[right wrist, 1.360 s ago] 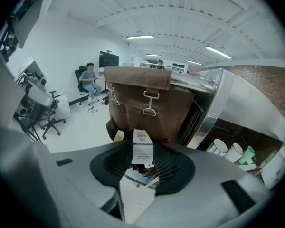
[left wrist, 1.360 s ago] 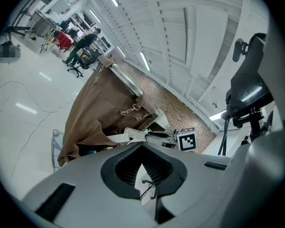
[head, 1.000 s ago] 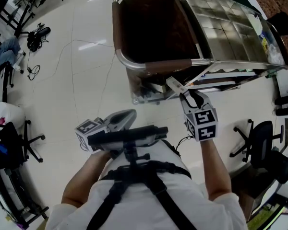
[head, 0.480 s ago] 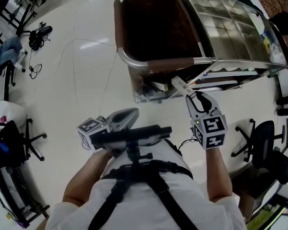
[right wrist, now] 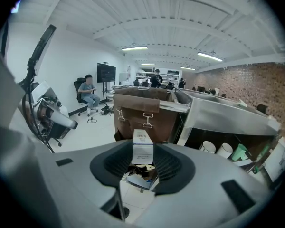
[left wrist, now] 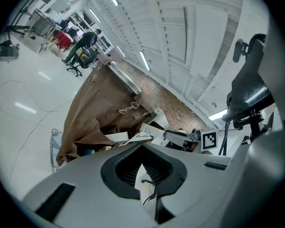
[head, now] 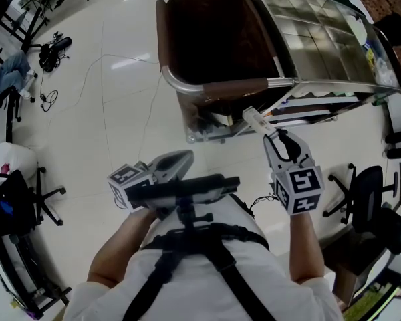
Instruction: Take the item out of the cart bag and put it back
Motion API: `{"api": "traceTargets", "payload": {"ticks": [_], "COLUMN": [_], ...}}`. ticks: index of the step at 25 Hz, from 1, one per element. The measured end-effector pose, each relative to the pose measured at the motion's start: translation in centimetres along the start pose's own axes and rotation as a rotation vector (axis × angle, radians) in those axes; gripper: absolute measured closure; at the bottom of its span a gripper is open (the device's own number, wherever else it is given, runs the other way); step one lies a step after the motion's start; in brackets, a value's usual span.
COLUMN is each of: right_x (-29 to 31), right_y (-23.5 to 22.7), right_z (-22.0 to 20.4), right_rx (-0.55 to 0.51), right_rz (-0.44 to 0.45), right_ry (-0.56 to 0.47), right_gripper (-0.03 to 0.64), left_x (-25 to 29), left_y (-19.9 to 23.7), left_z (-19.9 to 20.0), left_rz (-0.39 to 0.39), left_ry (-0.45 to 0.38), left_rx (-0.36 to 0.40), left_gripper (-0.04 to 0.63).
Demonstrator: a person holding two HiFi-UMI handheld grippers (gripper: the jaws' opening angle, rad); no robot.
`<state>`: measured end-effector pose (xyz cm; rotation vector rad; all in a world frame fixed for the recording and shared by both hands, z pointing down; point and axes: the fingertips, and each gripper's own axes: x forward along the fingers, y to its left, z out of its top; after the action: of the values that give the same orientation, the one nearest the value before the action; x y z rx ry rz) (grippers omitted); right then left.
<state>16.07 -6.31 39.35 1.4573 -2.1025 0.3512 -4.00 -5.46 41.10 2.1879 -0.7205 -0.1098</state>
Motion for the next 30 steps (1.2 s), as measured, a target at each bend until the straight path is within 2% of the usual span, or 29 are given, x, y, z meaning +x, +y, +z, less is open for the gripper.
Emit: {"api": "traceTargets", "payload": {"ticks": [20, 30], "right_x": [-2.0, -2.3], "right_y": [-0.4, -0.5], "right_z": [2.2, 2.4], "right_rx": [0.021, 0.021], "right_rz": [0.018, 0.014], "right_ry": [-0.037, -0.037], "right_gripper": [0.476, 0.476], "left_x": [0.0, -0.1], "left_y": [0.5, 0.6], "left_z": [1.3, 1.0], "left_rz": [0.017, 0.01], "left_ry": [-0.04, -0.019], "left_rx": [0.007, 0.005], "left_gripper": [0.591, 0.591]}}
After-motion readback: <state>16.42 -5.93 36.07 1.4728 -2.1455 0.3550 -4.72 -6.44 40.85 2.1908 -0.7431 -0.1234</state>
